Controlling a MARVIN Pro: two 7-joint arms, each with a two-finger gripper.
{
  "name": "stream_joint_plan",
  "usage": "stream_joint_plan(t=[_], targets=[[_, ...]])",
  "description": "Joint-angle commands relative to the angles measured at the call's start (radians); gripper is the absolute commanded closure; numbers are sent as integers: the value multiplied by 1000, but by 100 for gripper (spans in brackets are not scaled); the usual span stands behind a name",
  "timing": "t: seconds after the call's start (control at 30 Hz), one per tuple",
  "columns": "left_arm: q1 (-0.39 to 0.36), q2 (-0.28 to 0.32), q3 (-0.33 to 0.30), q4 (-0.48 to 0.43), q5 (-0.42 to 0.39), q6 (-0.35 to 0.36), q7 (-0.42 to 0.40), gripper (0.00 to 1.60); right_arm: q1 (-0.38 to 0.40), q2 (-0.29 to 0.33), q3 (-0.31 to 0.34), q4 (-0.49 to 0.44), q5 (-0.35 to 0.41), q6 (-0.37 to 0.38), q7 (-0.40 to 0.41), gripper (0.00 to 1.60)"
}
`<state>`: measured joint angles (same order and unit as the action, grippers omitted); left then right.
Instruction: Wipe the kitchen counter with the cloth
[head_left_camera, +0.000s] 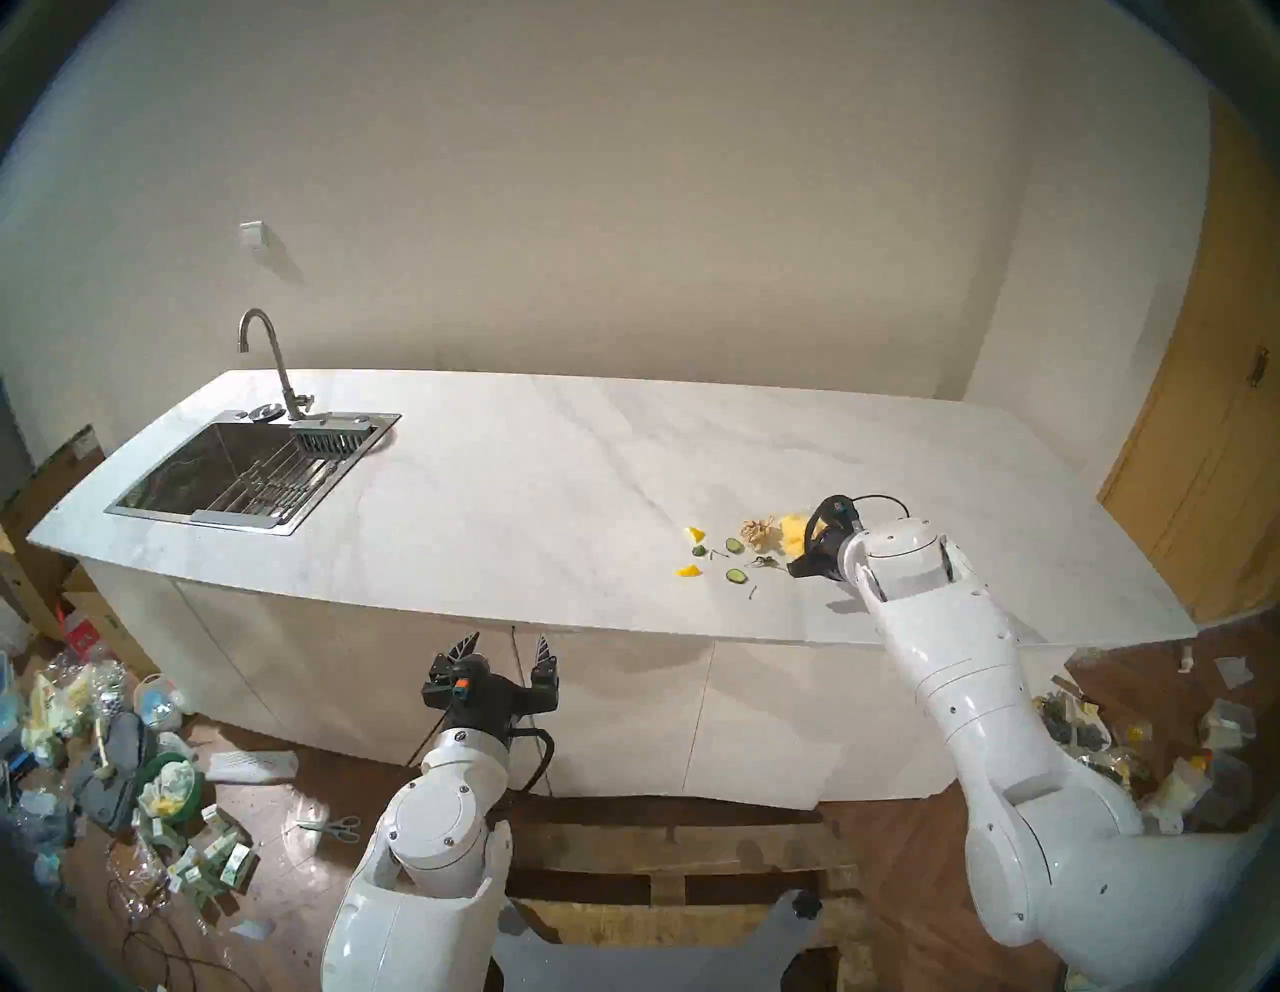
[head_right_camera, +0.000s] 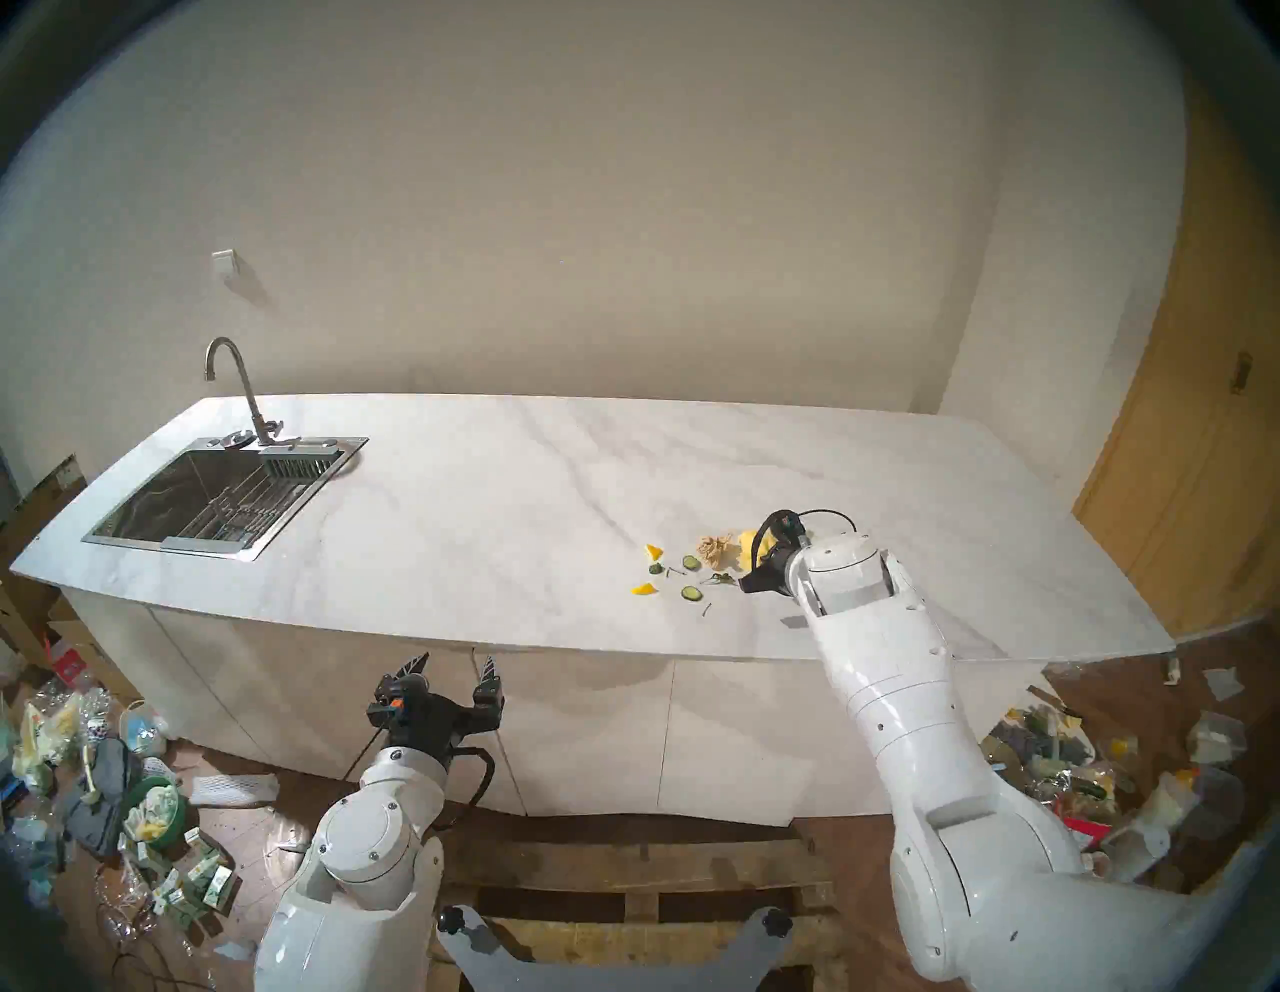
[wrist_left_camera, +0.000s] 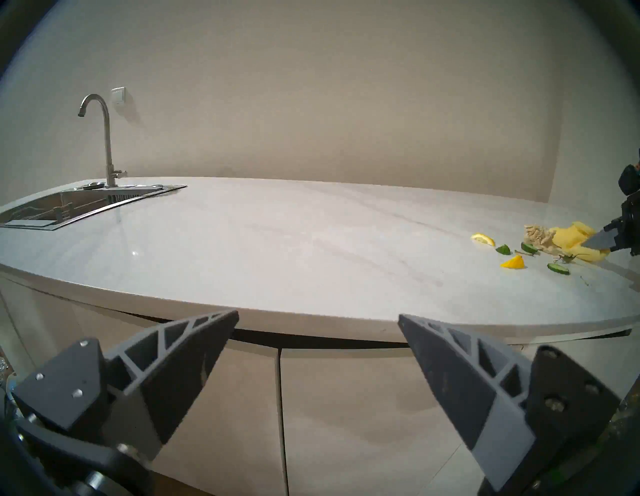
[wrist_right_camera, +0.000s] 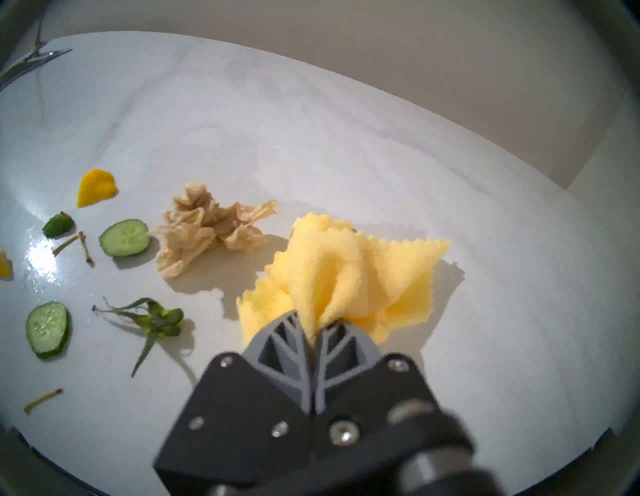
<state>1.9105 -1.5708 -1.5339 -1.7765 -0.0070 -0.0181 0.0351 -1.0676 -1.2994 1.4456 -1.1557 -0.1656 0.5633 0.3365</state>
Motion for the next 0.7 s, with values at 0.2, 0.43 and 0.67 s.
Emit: stream_joint_plan(t=[0.2, 0.43, 0.67], targets=[[-5, 1, 2, -25, -1, -5, -4, 0, -130, 109, 28, -250, -33, 68, 16, 160], [-5, 1, 2, -25, -1, -5, -4, 0, -189, 130, 2, -295, -35, 83, 77, 160], [-5, 1, 3, -25, -2, -5, -4, 0, -272, 129, -42, -387, -42, 128, 121, 160]])
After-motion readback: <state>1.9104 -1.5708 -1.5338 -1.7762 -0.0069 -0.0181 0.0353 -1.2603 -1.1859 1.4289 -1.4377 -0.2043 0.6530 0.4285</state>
